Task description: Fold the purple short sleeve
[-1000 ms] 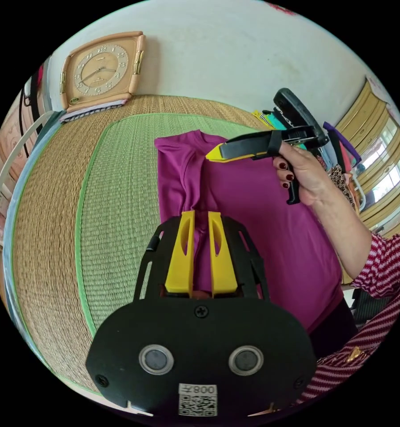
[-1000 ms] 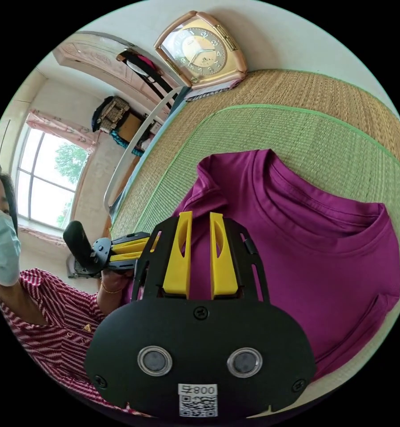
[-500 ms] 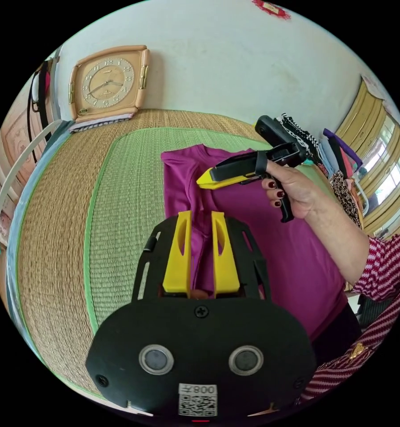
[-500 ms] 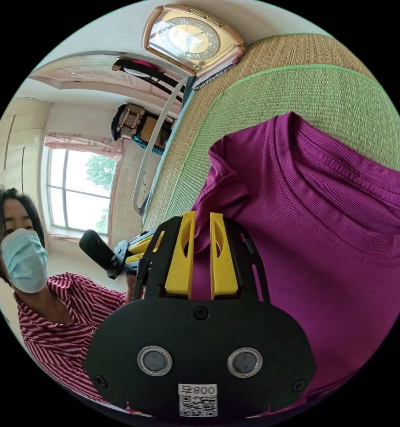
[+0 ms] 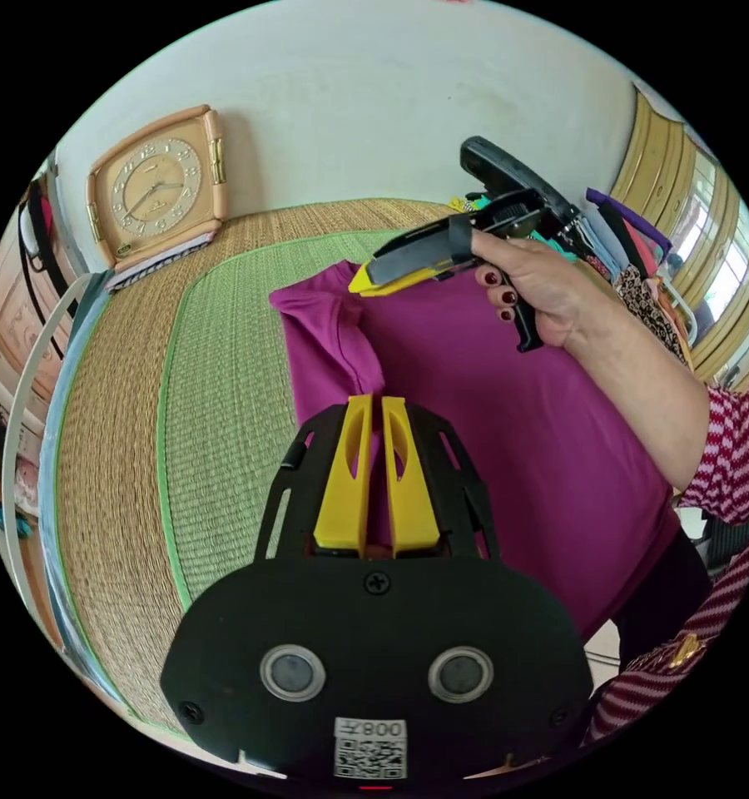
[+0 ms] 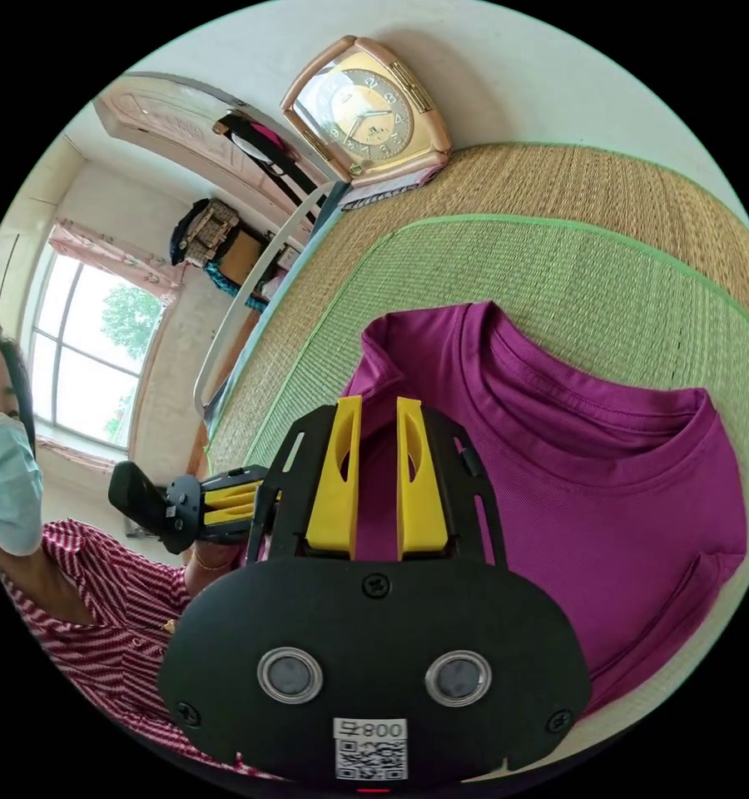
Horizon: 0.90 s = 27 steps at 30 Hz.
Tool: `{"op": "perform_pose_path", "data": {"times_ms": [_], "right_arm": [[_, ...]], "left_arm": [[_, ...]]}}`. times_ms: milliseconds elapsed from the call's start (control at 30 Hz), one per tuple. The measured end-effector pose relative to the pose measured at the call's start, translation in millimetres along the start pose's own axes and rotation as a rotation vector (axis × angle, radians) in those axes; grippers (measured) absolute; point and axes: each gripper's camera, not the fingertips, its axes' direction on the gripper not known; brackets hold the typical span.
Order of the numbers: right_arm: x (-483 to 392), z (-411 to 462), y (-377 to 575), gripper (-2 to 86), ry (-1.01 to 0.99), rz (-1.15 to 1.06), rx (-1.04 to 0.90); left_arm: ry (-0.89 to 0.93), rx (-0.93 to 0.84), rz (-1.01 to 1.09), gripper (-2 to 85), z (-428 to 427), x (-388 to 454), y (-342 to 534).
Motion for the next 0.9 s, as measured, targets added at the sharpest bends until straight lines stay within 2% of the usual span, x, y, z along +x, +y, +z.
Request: {"op": "perform_pose_path", "data": {"times_ms": [233,500,767,900], "right_arm": [[0,35,-11,6.4,0.08,0.004,-0.086],[4,38,-19,4.3,0.014,0.003,-0.072],[-25,-1,-12,7.8,0.135,-0.079,-0.003],[-14,10,-22,8.8,0.118,-0.074,-0.07]], "left_arm": [[-0.011,-0.075,0.034,3.8,18,17,-2],[-0.053,-0.051,-0.03,5.4,18,18,4],[-0.058,-0.074,-0.021,6.2,25,26,7],[-0.065,-0.064,-0.027,4.4,24,29,10]]}}
